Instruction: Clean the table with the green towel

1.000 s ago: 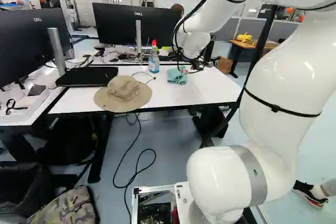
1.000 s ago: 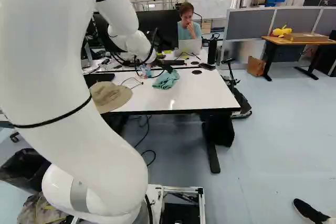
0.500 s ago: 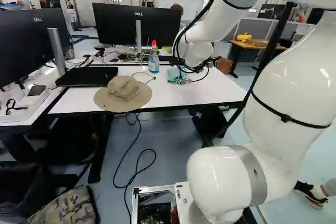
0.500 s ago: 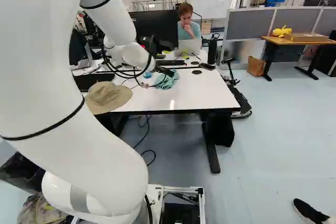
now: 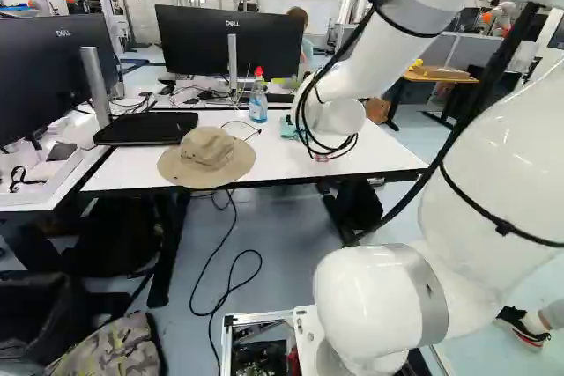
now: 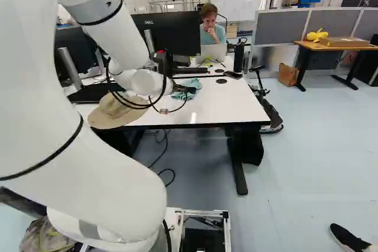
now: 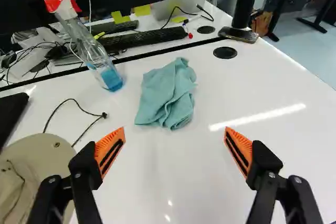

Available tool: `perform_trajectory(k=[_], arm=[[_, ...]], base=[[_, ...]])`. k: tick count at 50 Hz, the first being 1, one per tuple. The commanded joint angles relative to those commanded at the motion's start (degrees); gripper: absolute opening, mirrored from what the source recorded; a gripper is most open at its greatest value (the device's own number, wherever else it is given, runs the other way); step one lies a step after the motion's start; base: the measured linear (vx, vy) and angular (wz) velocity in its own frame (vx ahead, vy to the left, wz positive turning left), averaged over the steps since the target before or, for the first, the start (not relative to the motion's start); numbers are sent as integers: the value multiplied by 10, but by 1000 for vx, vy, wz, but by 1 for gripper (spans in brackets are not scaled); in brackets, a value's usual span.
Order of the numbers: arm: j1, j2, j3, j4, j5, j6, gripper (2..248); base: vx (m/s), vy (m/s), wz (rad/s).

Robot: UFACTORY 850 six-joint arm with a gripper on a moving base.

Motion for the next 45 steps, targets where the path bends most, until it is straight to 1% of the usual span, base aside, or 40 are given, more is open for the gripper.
perform_trajectory(k=[13, 22, 45], arm=[[1, 29, 62, -30, 61, 0, 247], [2, 45, 96, -47, 94, 0, 247], [3, 76, 163, -79, 161, 0, 247]], base=[[0, 0, 0], [0, 0, 0], [0, 0, 0]])
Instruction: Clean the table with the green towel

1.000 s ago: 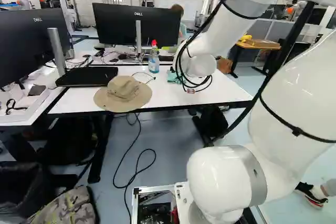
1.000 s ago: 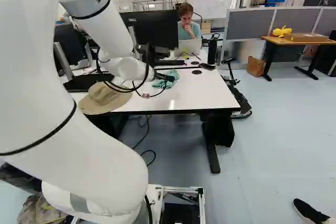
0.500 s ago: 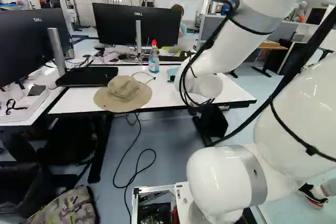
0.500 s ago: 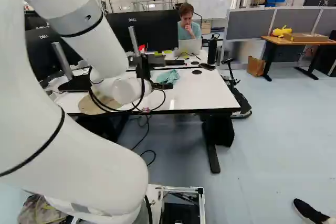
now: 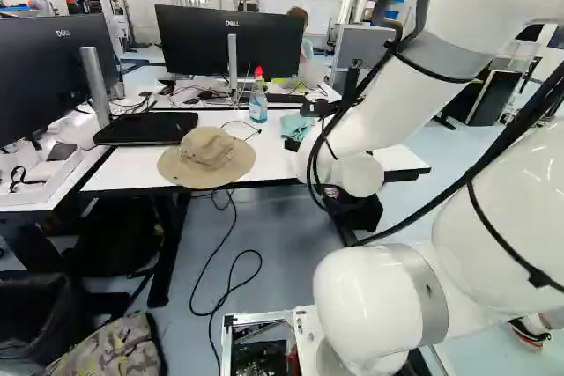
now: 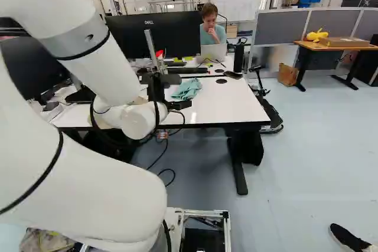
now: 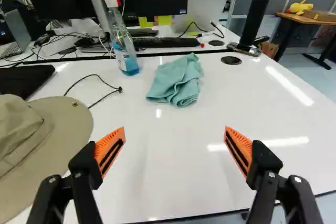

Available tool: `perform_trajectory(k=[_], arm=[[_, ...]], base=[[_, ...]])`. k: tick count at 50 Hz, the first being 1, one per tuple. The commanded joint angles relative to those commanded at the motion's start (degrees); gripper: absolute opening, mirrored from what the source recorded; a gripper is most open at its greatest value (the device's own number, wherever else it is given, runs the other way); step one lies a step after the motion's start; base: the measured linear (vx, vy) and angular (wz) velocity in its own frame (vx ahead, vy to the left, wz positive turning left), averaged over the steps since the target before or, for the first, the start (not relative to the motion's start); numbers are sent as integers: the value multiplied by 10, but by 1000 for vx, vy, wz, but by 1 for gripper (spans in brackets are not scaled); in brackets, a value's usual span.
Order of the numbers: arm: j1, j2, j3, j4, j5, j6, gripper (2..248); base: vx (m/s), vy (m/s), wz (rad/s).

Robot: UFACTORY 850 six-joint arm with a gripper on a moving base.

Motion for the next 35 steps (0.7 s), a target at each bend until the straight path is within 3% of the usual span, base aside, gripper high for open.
perform_trajectory(k=[35], arm=[[1, 17, 37, -18, 36, 0, 247]], base=[[0, 0, 0]])
